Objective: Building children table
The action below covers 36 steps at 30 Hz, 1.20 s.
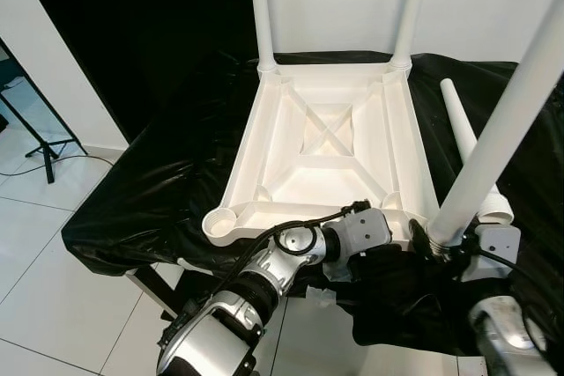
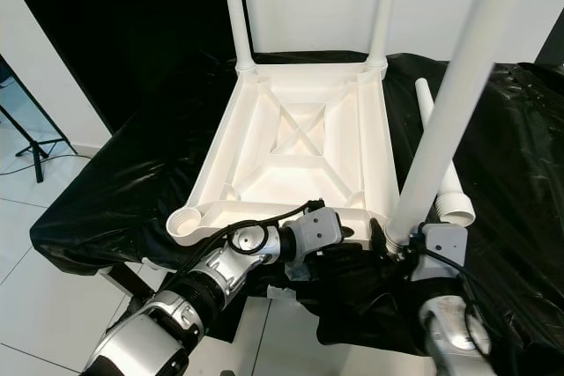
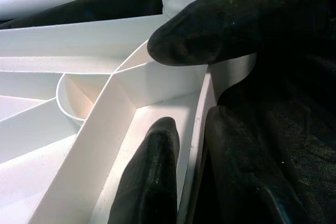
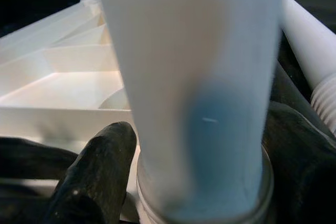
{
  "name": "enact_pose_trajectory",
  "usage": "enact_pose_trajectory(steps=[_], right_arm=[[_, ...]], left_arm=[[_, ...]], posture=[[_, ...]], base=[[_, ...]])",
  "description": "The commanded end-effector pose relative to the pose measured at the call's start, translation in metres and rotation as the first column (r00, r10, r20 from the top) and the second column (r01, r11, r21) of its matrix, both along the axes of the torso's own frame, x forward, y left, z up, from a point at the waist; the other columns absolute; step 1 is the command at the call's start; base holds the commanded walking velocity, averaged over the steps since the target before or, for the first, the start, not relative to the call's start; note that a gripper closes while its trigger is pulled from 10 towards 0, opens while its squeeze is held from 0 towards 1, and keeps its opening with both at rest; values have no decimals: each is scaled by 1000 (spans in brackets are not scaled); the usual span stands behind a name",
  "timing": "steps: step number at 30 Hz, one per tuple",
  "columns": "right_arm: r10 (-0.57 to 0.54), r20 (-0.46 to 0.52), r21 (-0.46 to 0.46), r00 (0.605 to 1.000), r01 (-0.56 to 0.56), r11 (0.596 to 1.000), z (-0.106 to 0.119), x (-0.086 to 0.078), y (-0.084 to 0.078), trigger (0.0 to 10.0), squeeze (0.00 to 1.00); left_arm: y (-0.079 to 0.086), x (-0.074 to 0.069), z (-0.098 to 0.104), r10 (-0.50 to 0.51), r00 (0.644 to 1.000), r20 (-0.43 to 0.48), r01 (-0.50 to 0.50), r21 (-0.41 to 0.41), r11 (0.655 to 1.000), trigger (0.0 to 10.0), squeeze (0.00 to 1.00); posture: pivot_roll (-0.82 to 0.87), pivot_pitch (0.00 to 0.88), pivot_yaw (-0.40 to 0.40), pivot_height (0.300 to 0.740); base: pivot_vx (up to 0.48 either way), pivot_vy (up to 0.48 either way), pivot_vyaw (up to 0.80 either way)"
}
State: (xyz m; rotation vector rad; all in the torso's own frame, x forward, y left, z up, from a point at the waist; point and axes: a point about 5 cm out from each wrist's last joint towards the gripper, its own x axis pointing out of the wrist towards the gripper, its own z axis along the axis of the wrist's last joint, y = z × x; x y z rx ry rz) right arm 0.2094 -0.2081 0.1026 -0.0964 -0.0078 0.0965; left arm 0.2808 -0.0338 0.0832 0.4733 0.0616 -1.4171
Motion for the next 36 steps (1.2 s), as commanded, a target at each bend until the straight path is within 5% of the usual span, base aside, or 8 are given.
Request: enact_pose_trajectory(steps=[1, 5, 9, 12, 20, 33, 34, 36], right_arm=[[162, -39, -20, 986, -163, 986, -6, 1, 3, 10000, 0], [293, -60, -85, 954, -297, 951, -3, 2, -5, 10000, 0], [293, -60, -85, 954, -297, 951, -3, 2, -5, 10000, 0], [438, -126, -178, 890, -455, 872, 2, 4, -18, 10000, 0], [503, -186, -229, 844, -535, 813, 8, 15, -30, 10000, 0], [502, -128, -192, 856, -518, 834, 7, 18, -29, 10000, 0], [509, -120, -182, 853, -523, 833, 6, 16, -28, 0, 0], [509, -120, -182, 853, -523, 833, 6, 16, -28, 0, 0]], left_arm=[[13, -12, -34, 14, 994, -110, 1, 133, 991, 10000, 0], [12, -12, -34, 13, 994, -110, 1, 129, 992, 10000, 0], [12, -12, -34, 13, 994, -110, 1, 129, 992, 10000, 0], [12, -12, -34, 16, 994, -110, -2, 127, 992, 10000, 0], [14, -12, -34, 21, 994, -109, -7, 129, 992, 10000, 0], [16, -12, -35, 24, 993, -112, -9, 128, 992, 10000, 0], [15, -12, -35, 22, 994, -111, -7, 129, 992, 10000, 0], [15, -12, -35, 22, 994, -111, -7, 129, 992, 10000, 0]], posture=[[30, 0, 44, 740], [30, 0, 41, 740], [30, 0, 41, 740], [35, 0, 39, 740], [50, 0, 40, 740], [49, 0, 41, 740], [47, 0, 43, 740], [47, 0, 43, 740]], base=[[0, 0, 0], [0, 0, 0], [0, 0, 0], [0, 0, 0], [0, 0, 0], [0, 0, 0], [0, 0, 0], [0, 0, 0]])
